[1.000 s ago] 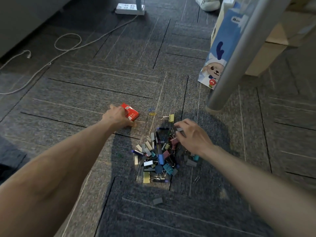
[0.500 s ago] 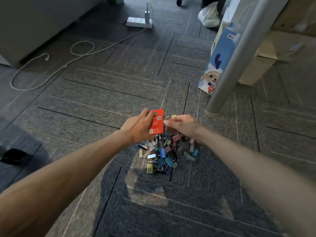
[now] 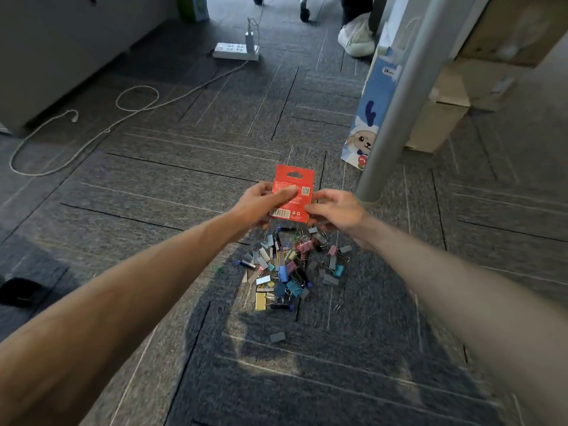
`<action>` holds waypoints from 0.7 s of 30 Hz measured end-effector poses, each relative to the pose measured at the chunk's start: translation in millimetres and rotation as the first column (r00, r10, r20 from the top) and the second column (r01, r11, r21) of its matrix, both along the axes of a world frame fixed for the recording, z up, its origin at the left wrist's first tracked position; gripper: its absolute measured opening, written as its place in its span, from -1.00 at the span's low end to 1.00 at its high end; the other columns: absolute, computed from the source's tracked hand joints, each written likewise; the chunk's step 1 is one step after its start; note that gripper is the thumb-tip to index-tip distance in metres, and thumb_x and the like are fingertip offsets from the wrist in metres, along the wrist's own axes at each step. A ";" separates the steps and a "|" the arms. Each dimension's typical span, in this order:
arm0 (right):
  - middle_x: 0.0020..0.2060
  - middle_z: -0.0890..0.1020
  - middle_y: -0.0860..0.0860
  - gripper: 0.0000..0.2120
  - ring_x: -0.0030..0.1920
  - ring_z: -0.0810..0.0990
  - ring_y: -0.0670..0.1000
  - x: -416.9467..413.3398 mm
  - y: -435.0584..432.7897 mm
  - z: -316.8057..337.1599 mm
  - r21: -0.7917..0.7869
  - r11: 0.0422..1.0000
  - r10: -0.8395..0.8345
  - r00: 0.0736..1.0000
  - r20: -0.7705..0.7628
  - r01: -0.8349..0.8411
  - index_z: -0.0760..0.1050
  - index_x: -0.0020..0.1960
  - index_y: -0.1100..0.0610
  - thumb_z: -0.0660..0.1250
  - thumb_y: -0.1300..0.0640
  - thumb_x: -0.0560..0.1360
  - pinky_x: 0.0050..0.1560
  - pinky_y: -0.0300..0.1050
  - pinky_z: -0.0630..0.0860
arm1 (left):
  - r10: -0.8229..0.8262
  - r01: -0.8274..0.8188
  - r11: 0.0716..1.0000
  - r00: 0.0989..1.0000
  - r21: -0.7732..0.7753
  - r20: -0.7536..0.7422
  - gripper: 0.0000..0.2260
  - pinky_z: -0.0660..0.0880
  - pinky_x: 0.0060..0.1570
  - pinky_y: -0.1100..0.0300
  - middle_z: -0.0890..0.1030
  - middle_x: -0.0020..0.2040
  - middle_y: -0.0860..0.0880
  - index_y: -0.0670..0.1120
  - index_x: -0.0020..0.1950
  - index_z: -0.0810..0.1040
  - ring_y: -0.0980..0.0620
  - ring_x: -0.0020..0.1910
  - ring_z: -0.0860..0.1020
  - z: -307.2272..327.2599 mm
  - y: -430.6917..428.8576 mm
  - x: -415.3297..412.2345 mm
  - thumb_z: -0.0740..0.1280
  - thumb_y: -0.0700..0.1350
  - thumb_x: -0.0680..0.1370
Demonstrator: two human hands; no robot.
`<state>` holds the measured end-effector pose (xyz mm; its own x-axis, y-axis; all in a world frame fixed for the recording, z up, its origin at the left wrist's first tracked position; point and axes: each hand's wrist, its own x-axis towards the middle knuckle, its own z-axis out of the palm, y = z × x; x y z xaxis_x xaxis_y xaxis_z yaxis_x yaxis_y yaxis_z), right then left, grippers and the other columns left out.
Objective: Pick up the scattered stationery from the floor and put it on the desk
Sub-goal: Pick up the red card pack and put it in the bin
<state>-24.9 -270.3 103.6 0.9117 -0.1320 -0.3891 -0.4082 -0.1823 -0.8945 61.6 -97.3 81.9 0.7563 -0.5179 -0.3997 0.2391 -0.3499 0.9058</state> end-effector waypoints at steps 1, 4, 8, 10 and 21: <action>-0.05 0.70 0.04 -0.79 -0.22 0.67 -0.14 0.2 0.2 0.3 0.019 1.000 0.006 1.000 0.002 -0.006 0.52 0.18 0.11 0.35 0.17 0.55 -0.28 -0.34 0.51 | -0.027 0.027 1.000 0.999 -0.015 -0.020 -0.47 0.35 -0.47 0.30 0.66 -0.15 -0.02 -0.13 0.25 0.45 0.12 -0.43 0.47 1.0 0.0 0.3 0.40 0.18 0.42; -0.05 0.70 0.05 -0.77 -0.10 0.68 -0.02 1.9 -1.5 -8.5 0.025 0.999 0.040 0.998 -0.040 -0.039 0.54 0.21 0.11 0.35 0.20 0.55 -0.05 -0.14 0.58 | -0.059 0.059 0.998 0.998 0.006 0.009 -0.64 0.34 -0.42 0.28 0.67 -0.18 -0.02 -0.09 0.11 0.55 0.08 -0.39 0.46 4.0 1.4 -2.1 0.43 0.09 0.43; 0.12 0.61 0.01 -0.70 -0.03 0.58 -0.05 -2.3 1.1 -36.5 -0.434 0.876 0.164 0.976 -0.141 -0.210 0.49 0.28 0.07 0.30 0.22 0.56 -0.03 -0.14 0.56 | -0.051 0.045 0.992 0.997 0.117 0.050 -0.77 0.45 -0.35 0.26 0.65 -0.14 -0.03 -0.09 0.14 0.46 0.07 -0.30 0.55 -2.1 16.6 -6.9 0.36 -0.08 0.52; 0.32 0.49 0.01 -0.55 -0.13 0.59 -0.07 -6.5 8.3 -50.2 -0.553 0.784 0.206 0.959 -0.197 -0.282 0.42 0.37 0.02 0.27 0.32 0.53 -0.24 -0.20 0.56 | -0.053 0.051 0.988 0.999 0.145 0.011 -0.82 0.48 -0.36 0.26 0.63 -0.13 -0.07 -0.09 0.12 0.42 0.07 -0.32 0.57 -7.2 28.5 -9.3 0.32 -0.13 0.54; -0.05 0.46 -0.02 -0.86 0.04 0.44 0.00 -20.3 32.4 -99.0 -0.785 0.470 0.407 0.888 -0.214 -0.404 0.43 -0.06 0.08 0.36 0.04 0.53 0.02 -0.15 0.48 | 0.027 -0.006 0.988 0.991 0.157 -0.131 -0.90 0.54 -0.03 0.04 0.56 -0.12 -0.12 -0.11 0.04 0.37 -0.05 -0.15 0.55 -33.1 85.3 -22.5 0.22 -0.25 0.55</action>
